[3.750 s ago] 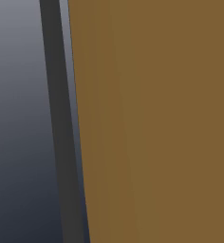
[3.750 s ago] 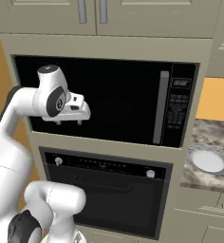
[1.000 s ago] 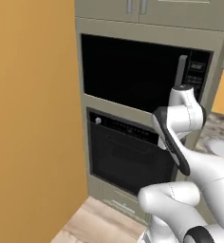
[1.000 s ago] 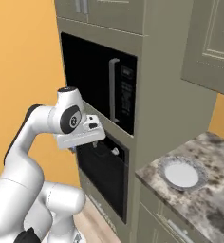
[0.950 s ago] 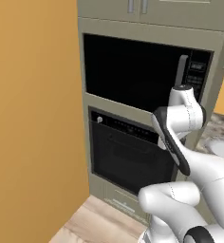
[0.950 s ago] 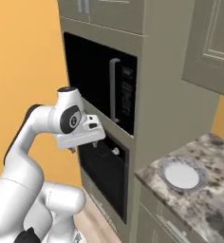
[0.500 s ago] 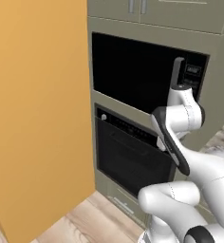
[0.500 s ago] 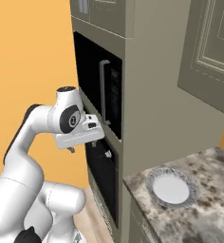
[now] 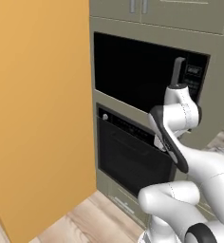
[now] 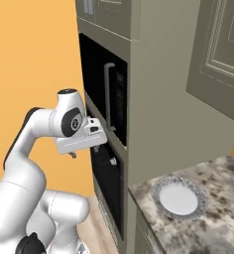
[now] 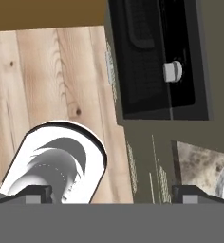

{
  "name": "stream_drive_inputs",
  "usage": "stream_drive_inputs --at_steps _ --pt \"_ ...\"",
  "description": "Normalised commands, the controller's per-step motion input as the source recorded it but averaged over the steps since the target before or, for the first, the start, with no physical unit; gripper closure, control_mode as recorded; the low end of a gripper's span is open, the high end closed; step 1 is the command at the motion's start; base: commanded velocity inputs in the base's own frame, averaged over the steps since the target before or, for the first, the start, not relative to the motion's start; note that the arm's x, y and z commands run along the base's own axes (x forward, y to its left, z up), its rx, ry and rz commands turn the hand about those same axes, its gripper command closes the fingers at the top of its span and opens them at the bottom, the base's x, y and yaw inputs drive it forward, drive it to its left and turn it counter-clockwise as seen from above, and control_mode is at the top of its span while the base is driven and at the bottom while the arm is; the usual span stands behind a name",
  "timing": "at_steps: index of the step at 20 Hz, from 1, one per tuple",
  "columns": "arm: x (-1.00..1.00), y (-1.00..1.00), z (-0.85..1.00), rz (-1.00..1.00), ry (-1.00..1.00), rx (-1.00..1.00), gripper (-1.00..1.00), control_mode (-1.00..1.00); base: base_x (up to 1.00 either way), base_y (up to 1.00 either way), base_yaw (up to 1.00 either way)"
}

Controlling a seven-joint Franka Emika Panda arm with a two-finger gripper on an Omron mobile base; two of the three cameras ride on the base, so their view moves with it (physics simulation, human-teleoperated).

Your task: Take the baked cake out of the oven and place it on the plate for cooling. Then close the oven door.

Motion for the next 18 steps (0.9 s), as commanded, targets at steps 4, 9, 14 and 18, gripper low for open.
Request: stream_drive_inputs --at_steps 4,9,14,18 --pt "0.00 0.00 0.00 0.00 0.00 0.00 -1.00 1.00 -0.27 -0.02 0.00" --pt "0.00 0.00 0.00 0.00 0.00 0.00 -1.00 1.00 -0.26 -0.04 0.00" --pt "0.00 0.00 0.00 0.00 0.00 0.00 -1.00 1.00 -0.42 -0.35 0.01" --pt "0.00 0.00 0.00 0.00 0.00 0.00 -1.00 1.00 -0.37 -0.45 0.05"
